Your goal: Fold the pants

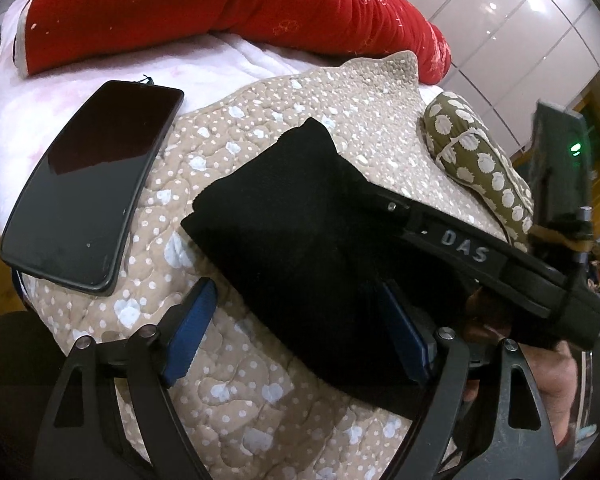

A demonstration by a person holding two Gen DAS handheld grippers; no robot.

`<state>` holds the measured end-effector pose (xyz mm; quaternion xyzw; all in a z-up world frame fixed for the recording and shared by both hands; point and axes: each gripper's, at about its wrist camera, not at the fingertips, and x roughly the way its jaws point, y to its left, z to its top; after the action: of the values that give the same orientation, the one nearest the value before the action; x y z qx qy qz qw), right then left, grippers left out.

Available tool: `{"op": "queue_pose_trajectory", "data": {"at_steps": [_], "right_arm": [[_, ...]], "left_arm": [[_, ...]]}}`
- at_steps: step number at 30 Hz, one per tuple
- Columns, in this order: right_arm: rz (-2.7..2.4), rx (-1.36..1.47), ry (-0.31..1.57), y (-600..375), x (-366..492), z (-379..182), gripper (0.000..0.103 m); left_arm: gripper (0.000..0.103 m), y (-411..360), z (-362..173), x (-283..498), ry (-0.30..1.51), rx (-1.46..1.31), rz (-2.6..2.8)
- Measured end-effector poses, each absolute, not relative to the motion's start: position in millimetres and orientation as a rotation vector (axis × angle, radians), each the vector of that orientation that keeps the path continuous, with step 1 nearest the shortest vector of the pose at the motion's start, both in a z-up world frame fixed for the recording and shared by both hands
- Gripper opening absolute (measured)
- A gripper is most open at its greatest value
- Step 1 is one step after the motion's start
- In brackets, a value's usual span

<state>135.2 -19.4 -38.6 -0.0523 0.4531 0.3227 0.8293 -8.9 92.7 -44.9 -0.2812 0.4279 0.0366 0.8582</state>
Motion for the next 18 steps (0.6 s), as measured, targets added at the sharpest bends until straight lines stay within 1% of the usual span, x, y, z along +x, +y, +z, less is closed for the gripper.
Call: {"op": "queue_pose_trajectory", "data": {"at_steps": [4, 10, 13, 14, 15, 16, 17, 18], "right_arm": [[0.784, -0.09, 0.939, -6.2, 139.1, -28.9, 0.049], [0.894, -0.211, 1.062, 32.2, 154.0, -46.2, 0.051], [0.926, -0.179, 1.087, 35.0, 160.4, -51.7, 0.051], [0.936, -0.158, 1.085, 34.9, 161.1, -53.3, 0.048], [0.945, -0.148, 1.084, 36.0, 161.4, -54.9, 0.04], [0.956, -0.14, 1.087, 37.5, 160.7, -56.5, 0.035], [0.96, -0.138, 1.082, 38.5, 159.1, -56.7, 0.033], [0.959, -0.141, 1.072, 39.6, 157.4, -55.9, 0.028]], "left_arm": [[0.082, 91.6, -45.0, -8.9, 0.898, -0.588, 0.08], [0.083, 92.9, -46.6, -6.4, 0.884, -0.599, 0.082], [0.082, 93.8, -47.9, -2.9, 0.859, -0.614, 0.075], [0.08, 95.7, -48.8, -1.7, 0.845, -0.629, 0.068], [0.075, 97.2, -49.5, -0.8, 0.833, -0.636, 0.068], [0.059, 98.6, -50.6, 0.1, 0.831, -0.635, 0.073], [0.047, 100.3, -52.2, 1.9, 0.836, -0.629, 0.08], [0.044, 102.5, -53.6, 3.2, 0.837, -0.634, 0.072]]}}
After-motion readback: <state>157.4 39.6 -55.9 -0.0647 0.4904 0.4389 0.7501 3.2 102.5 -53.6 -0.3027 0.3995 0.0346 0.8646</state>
